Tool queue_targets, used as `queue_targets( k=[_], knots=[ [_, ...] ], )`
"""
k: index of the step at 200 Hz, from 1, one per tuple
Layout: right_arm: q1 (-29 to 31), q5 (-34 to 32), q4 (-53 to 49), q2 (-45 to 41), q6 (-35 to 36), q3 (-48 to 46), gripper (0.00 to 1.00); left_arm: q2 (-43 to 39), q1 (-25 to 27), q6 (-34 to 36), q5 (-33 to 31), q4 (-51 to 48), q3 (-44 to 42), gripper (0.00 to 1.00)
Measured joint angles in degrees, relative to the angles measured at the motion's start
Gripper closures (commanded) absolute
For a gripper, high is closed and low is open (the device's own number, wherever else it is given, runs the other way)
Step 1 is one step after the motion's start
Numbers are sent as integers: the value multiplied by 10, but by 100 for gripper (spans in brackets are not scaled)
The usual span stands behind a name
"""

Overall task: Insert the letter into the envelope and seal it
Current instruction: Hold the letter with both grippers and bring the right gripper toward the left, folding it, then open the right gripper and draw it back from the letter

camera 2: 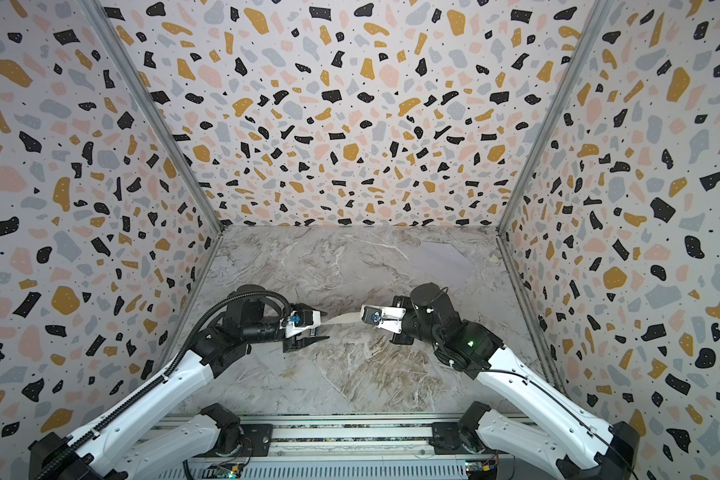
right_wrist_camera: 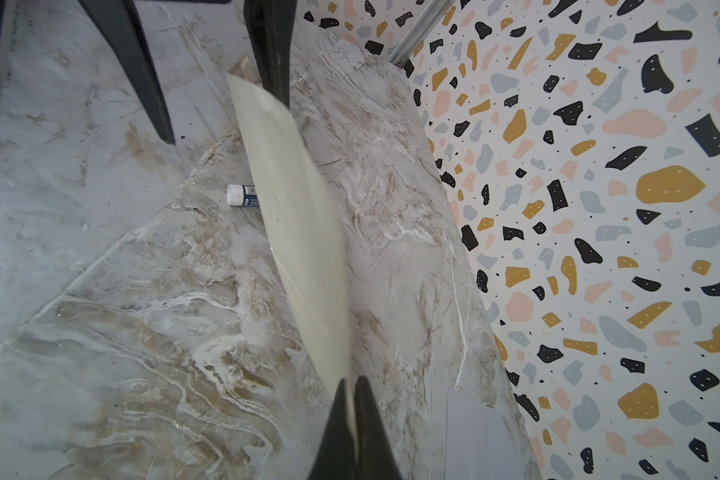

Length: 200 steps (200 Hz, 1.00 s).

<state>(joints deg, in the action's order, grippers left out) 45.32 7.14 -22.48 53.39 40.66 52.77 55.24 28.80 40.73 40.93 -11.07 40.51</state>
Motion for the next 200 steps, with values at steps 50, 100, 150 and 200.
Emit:
queue_targets(
  k=[50,100,150,200],
  knots=[
    [0,12,-3,-8,16,0,100,7,0,22,-10,-5,-9,84],
    [0,17,-11,-8,25,0,94,9,0,33,-2,-1,-19,100],
    [-11,17,0,-8,16,4,31,-11,0,43,51,7,-32,100],
    [-84,43,68,-33,-46,9,12,-38,0,10,88,52,-50,100]
  ],
)
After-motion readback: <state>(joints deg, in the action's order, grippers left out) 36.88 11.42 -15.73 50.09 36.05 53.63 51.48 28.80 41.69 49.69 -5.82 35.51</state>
